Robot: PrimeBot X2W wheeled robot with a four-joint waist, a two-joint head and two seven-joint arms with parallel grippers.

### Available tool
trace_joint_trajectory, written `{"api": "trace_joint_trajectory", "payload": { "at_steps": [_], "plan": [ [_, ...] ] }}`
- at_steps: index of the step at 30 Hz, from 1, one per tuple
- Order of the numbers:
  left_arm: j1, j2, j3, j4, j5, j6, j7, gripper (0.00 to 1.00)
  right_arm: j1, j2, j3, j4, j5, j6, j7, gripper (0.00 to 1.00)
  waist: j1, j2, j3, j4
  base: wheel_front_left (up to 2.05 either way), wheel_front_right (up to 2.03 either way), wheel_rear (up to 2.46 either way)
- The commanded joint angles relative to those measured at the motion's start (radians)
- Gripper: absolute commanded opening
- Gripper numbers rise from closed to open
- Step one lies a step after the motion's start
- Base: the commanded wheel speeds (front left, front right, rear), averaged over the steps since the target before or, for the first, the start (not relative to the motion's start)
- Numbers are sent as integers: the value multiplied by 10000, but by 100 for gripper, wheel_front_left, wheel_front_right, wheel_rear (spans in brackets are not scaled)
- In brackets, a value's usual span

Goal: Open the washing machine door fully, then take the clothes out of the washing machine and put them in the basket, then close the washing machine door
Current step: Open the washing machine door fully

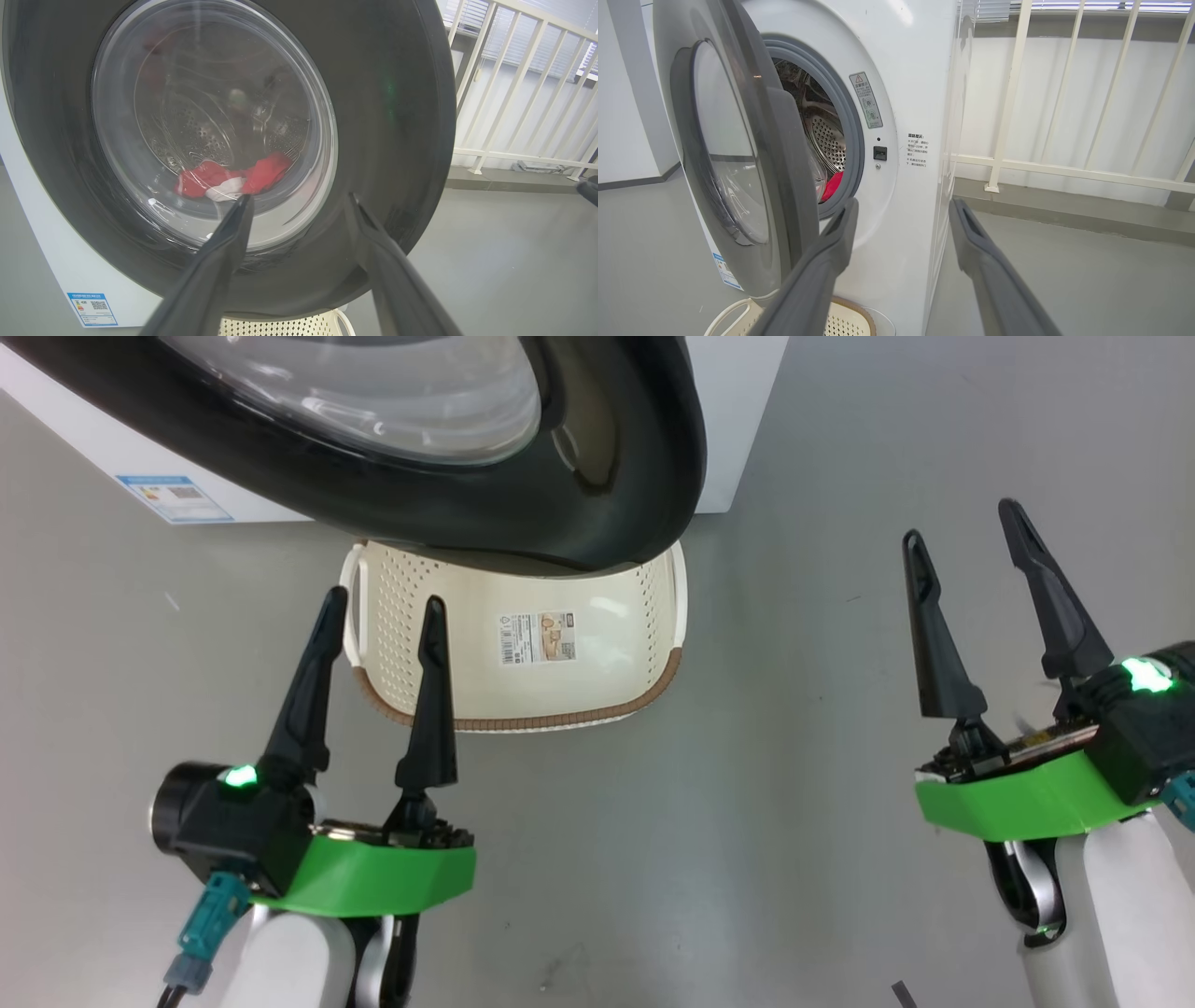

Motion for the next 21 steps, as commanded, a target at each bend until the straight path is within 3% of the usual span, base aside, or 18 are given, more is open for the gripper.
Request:
{"api": "trace_joint_trajectory", "payload": {
  "at_steps": [1,12,13,15,21],
  "plan": [
    [144,131,340,-317,145,12,-78,100,284,83,174,-336,-29,48,-60,100,1,0,-19,-5,0,0,0],
    [292,119,406,-341,158,18,-78,100,525,95,247,-299,583,48,-60,100,1,0,-87,-20,0,0,0],
    [293,118,403,-350,149,14,-78,100,490,95,241,-243,677,48,-60,49,1,0,-76,-10,0,0,0],
    [295,117,396,-367,137,11,-78,100,384,95,263,-134,826,48,-60,0,1,0,-57,8,0,0,0],
    [287,113,394,-422,140,22,-78,100,-119,96,447,329,1813,48,-60,0,0,0,19,44,0,0,0]
  ]
}}
